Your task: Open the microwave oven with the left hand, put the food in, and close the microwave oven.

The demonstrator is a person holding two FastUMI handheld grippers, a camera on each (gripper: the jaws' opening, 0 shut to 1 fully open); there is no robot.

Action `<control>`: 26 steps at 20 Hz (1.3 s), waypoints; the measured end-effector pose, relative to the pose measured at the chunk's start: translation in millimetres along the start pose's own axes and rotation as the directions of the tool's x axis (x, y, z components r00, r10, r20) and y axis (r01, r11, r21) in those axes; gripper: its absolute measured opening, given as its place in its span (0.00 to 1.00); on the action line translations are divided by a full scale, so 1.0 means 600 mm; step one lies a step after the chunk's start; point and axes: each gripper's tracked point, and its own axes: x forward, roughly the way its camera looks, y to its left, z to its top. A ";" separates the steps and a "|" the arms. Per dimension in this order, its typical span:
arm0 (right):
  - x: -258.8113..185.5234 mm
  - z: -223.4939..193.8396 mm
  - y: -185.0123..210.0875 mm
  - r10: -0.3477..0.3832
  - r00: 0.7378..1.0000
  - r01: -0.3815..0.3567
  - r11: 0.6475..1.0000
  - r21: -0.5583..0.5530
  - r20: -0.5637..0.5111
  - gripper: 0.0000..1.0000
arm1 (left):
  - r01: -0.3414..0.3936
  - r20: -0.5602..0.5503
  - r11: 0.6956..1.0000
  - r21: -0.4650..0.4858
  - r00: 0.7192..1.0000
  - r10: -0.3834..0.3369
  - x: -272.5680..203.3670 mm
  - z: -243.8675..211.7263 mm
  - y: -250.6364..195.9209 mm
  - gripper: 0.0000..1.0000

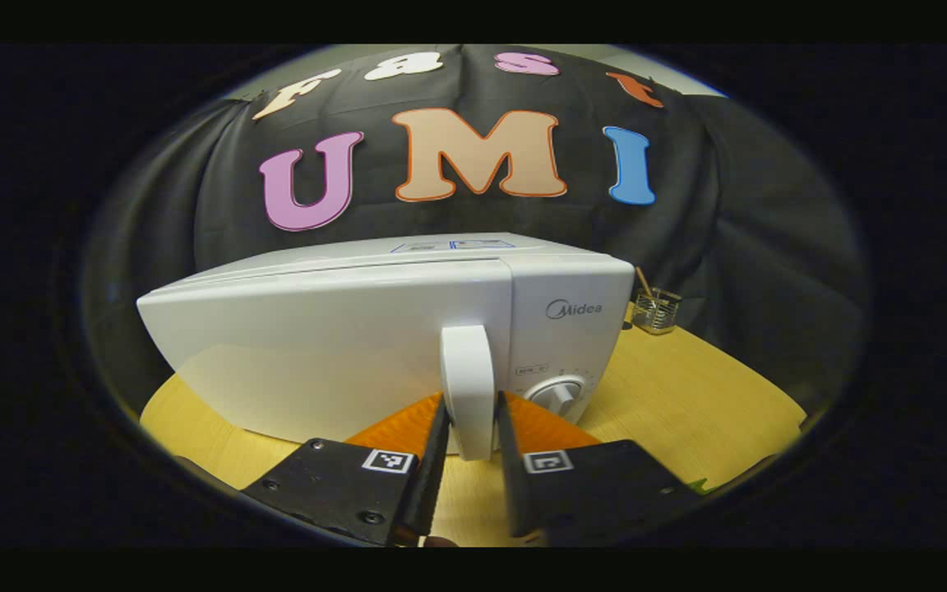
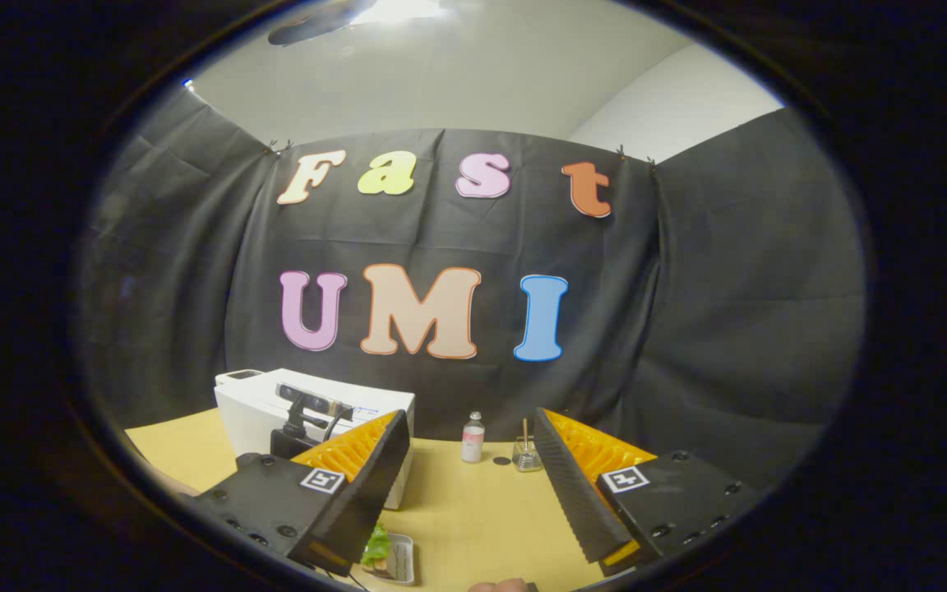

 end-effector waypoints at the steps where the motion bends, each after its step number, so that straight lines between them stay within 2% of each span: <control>1: 0.000 -0.001 0.003 0.004 1.000 -0.004 1.000 -0.003 -0.003 0.96 | 0.003 -0.005 1.000 0.006 1.000 -0.003 -0.005 -0.004 0.002 0.30; 5: -0.002 0.001 0.017 0.021 1.000 -0.021 1.000 -0.021 -0.007 0.96 | 0.033 0.000 0.999 -0.013 0.999 -0.034 -0.008 -0.005 0.000 0.24; 8: -0.001 0.005 0.036 0.040 0.999 -0.040 0.999 -0.008 -0.007 0.96 | 0.050 -0.011 0.999 0.007 0.999 -0.050 -0.009 -0.005 -0.001 0.11; 10: 0.001 0.005 0.049 0.053 0.999 -0.053 0.999 0.003 -0.005 0.96 | 0.057 -0.002 0.998 0.003 0.998 -0.057 -0.010 0.001 -0.002 0.07; 12: 0.002 0.011 0.064 0.071 0.997 -0.071 0.997 0.008 0.006 0.97 | 0.085 -0.047 0.996 0.019 0.995 -0.084 -0.021 -0.011 -0.004 0.06; 13: 0.006 0.012 0.069 0.079 0.997 -0.079 0.997 0.000 0.012 0.97 | 0.101 -0.073 0.995 -0.003 0.992 -0.101 -0.042 -0.029 -0.005 0.06; 15: 0.013 0.014 0.065 0.077 0.997 -0.076 0.996 -0.039 0.027 0.96 | 0.141 -0.001 0.990 0.033 0.990 -0.141 -0.095 -0.019 -0.005 0.07; 16: 0.018 0.013 0.060 0.071 0.997 -0.069 0.997 -0.040 0.031 0.96 | 0.156 -0.001 0.986 0.052 0.988 -0.156 -0.116 -0.035 0.000 0.05; 19: 0.037 0.001 0.075 0.077 0.997 -0.077 0.997 0.000 0.020 0.97 | 0.215 -0.013 0.977 0.005 0.977 -0.215 -0.176 -0.059 0.017 0.08; 23: 0.058 -0.008 0.109 0.116 0.993 -0.116 0.993 0.000 0.021 0.97 | 0.234 -0.018 0.972 0.004 0.972 -0.234 -0.248 -0.082 0.048 0.13; 26: 0.069 -0.017 0.136 0.151 0.988 -0.151 0.989 -0.006 0.019 0.97 | 0.198 -0.015 0.980 -0.011 0.980 -0.198 -0.298 -0.106 0.086 0.19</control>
